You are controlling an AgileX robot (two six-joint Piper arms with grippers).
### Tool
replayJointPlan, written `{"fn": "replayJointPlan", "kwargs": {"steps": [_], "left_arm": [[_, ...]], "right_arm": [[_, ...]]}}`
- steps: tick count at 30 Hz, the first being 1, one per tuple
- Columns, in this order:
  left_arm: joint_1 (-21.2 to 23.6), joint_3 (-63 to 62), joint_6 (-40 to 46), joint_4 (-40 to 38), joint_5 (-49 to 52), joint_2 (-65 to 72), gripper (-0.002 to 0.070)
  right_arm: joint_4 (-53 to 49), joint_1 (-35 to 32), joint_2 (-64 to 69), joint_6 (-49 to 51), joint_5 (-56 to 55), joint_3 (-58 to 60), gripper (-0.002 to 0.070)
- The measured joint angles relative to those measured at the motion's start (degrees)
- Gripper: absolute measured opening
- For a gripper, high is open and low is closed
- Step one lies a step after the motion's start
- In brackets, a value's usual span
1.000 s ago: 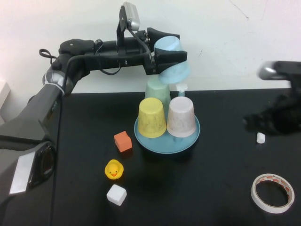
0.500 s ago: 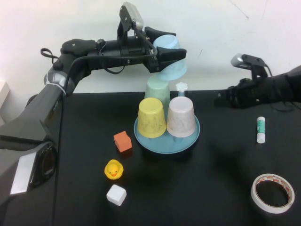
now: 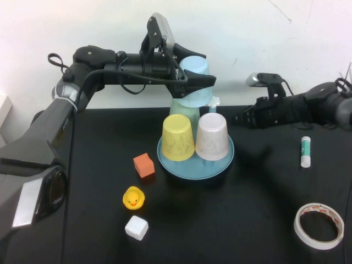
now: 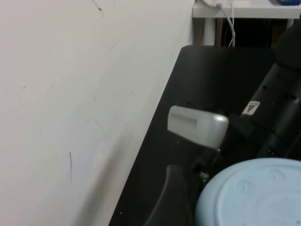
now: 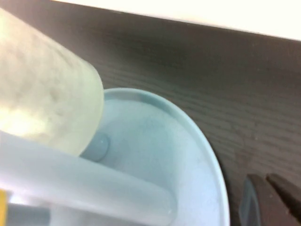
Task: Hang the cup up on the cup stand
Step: Place the cup on the cup holder
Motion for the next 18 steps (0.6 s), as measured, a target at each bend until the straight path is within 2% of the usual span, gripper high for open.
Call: {"fn": "replayJointPlan", "kwargs": {"steps": [8,18], "left_arm": [[0.0,0.0,0.0,0.5,0.1,0.0,0.0550],[0.0,0.0,0.0,0.5,0.1,0.0,0.0550]], "right_arm": [[-0.2,0.3,3.7,-2.2,-1.0,-2.7,-0.0001],[0.3,1.3,5.5,-4.1,3.7,-3.5,-0.0001]]}}
